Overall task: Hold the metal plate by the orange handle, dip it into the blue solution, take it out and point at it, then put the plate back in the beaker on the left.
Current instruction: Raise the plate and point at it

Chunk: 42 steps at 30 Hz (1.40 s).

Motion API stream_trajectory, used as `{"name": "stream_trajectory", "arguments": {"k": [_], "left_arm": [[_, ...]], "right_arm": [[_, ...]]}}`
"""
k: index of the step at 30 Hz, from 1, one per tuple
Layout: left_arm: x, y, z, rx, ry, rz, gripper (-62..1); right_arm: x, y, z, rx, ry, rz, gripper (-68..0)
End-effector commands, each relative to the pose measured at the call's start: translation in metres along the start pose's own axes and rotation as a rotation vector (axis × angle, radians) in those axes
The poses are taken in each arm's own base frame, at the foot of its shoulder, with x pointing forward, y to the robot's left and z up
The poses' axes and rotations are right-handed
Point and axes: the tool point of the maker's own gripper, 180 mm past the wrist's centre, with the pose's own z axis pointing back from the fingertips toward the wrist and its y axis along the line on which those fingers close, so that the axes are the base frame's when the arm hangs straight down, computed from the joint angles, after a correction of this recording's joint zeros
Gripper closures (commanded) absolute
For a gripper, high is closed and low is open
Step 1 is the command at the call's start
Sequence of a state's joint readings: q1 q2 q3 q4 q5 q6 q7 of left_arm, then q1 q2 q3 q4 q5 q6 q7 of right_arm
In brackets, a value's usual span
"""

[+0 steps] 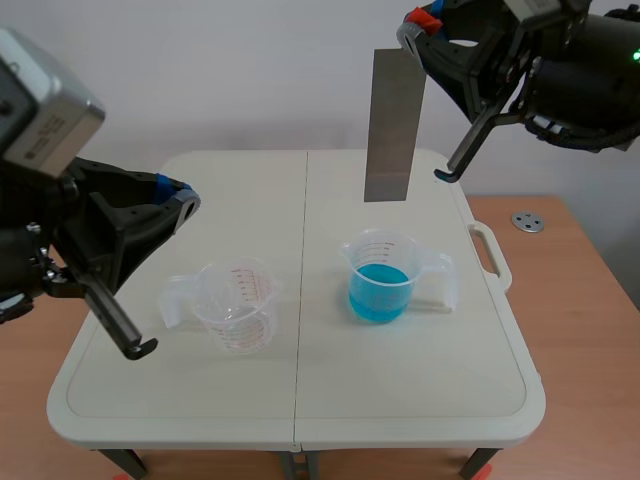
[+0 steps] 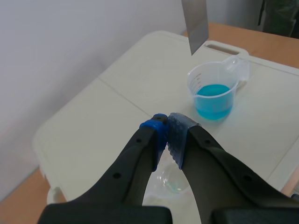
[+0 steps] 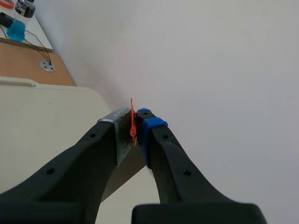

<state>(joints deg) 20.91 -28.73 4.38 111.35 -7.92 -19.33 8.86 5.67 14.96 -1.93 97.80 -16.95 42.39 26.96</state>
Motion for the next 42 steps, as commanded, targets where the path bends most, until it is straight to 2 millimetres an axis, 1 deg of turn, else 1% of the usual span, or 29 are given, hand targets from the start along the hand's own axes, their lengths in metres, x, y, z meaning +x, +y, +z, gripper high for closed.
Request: {"name": "stream_trajectory", "arguments": {"k": [1, 4, 13, 21, 26, 31, 42], "left_arm": [[0.002, 0.002, -0.007, -0.004, -0.015, 0.0, -1.5], [-0.002, 0.002, -0.024, -0.028, -0.013, -0.007, -1.5], [-0.009, -0.004, -0.074, -0.108, -0.015, -0.024, -1.5], [-0.002, -0.008, -0.115, -0.129, -0.038, 0.01, -1.5], [0.001, -0.016, -0.135, -0.147, -0.037, -0.005, -1.5], [-0.001, -0.024, -0.147, -0.166, -0.019, 0.009, -1.5], [0.001, -0.026, -0.149, -0.168, -0.024, 0.016, -1.5]], "right_arm": [[0.014, -0.008, 0.001, -0.007, -0.042, 0.025, -1.3], [0.017, -0.009, 0.001, -0.013, -0.057, 0.016, -1.3], [0.018, -0.009, 0.001, -0.014, -0.059, 0.014, -1.3], [0.018, -0.009, 0.001, -0.014, -0.06, 0.014, -1.3], [0.018, -0.009, 0.001, -0.014, -0.06, 0.014, -1.3], [0.018, -0.009, 0.001, -0.014, -0.06, 0.014, -1.3], [0.018, -0.009, 0.001, -0.014, -0.06, 0.014, -1.3]]}}
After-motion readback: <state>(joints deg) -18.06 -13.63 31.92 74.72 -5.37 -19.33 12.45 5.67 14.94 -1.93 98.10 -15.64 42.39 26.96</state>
